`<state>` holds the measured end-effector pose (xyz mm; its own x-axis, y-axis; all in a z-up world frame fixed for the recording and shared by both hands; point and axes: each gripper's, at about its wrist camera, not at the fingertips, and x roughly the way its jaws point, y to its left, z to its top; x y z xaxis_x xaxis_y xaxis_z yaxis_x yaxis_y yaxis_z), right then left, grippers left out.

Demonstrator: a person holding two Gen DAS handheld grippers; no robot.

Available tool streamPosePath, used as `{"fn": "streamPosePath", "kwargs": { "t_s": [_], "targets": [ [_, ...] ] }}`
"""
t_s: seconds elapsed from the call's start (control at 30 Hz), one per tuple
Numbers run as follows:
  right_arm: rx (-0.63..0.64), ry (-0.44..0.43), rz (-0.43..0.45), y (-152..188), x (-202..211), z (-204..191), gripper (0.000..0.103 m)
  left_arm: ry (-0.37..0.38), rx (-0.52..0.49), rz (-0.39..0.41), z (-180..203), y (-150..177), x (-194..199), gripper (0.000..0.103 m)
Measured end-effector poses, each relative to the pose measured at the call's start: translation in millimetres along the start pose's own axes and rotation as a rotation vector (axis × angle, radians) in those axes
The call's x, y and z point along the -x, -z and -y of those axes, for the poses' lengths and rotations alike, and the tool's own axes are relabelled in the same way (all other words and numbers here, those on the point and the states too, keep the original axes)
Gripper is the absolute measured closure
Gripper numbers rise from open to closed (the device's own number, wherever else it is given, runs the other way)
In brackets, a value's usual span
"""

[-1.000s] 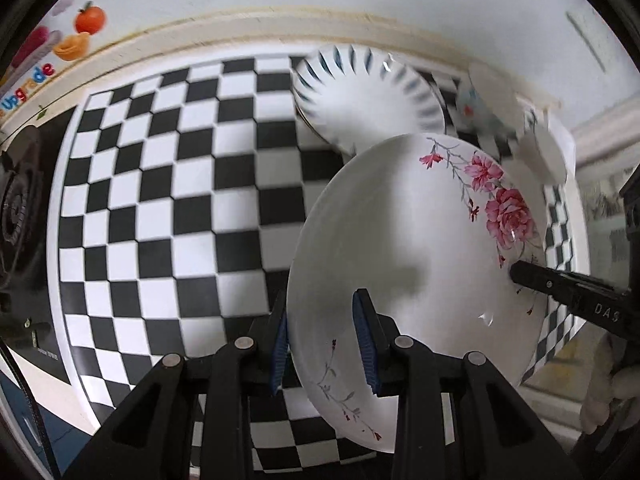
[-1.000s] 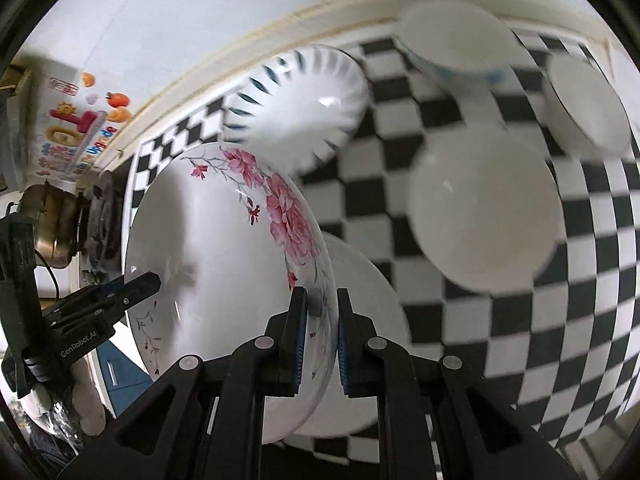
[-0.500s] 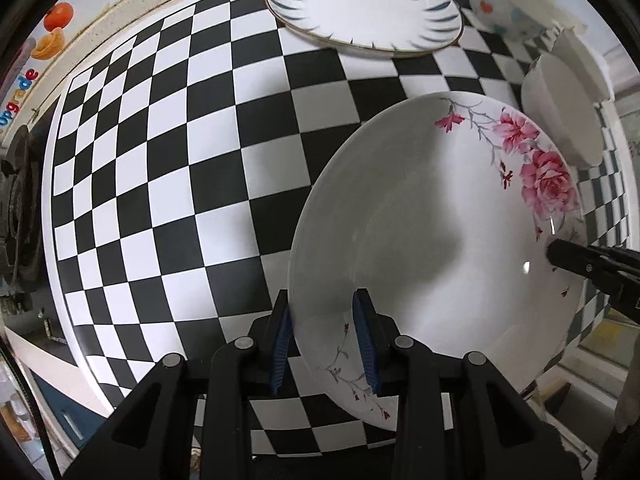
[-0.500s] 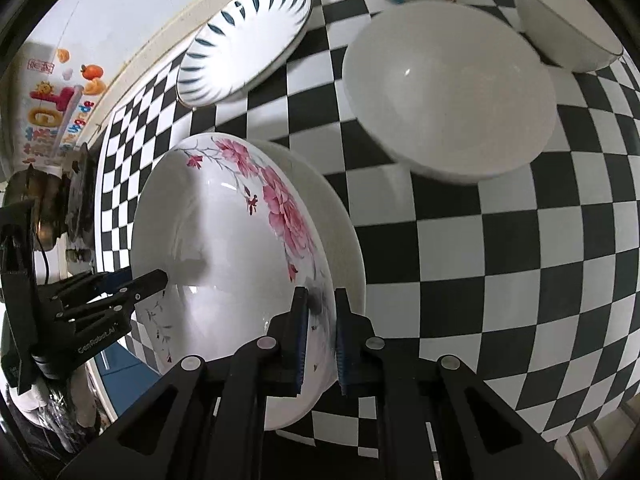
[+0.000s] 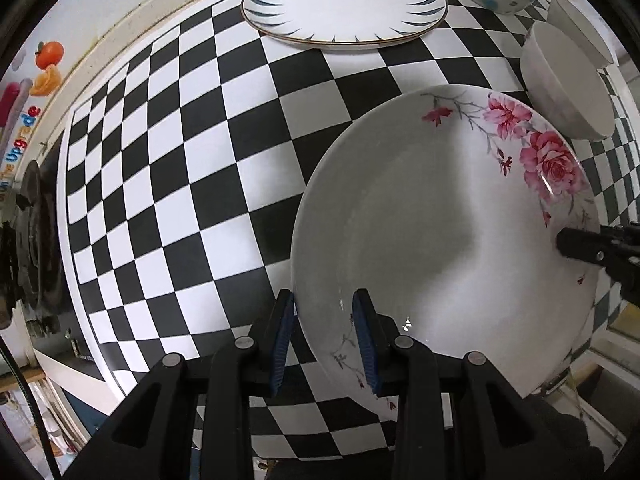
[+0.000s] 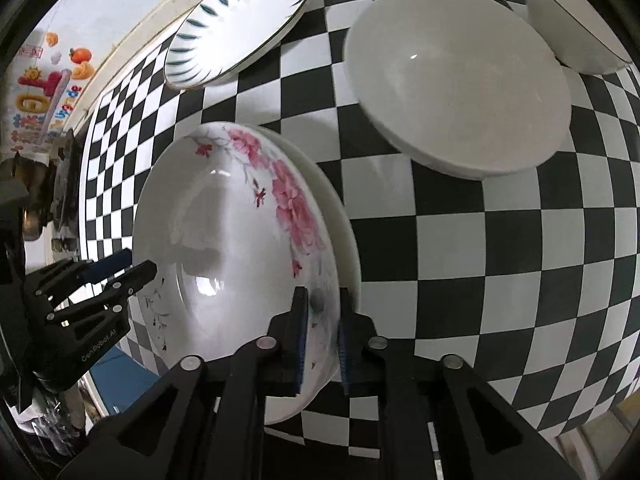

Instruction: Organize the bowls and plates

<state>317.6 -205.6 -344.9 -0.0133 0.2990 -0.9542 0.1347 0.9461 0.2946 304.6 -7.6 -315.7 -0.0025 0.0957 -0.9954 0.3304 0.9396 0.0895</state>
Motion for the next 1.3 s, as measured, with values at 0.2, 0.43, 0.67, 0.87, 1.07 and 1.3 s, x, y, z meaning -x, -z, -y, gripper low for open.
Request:
{"fn": "streamPosePath", "kwargs": {
  "t_s": [0.2,0.43,0.67,0.87,1.07,1.3],
  "targets": [
    [-0.026,-0.035,-0.052,0,4,0,0.07,0.041,0.086,0.022,-38,-13,28,0.075],
    [-0.038,-0.05,0.008,-16,58,0,0.064,0.131,0.174,0.168,-79,-53,87,0.074],
    [-0.053,-0.065,0.158,-114,90,-19,0.06,0.254,0.259,0.141,-125,-144,61,0.069],
    [-0.062,0.031,0.155,-197,49,-25,0.06,0.329,0.29,0.032,-131,-196,2,0.069],
    [-0.033,0.093,0.077,-238,2,-26,0.06,0.36,0.292,-0.029,-127,-214,-27,0.069],
    [-0.042,0.084,0.053,-252,-12,-21,0.089,0.315,0.248,-0.009,-113,-219,-29,0.083]
  ]
}}
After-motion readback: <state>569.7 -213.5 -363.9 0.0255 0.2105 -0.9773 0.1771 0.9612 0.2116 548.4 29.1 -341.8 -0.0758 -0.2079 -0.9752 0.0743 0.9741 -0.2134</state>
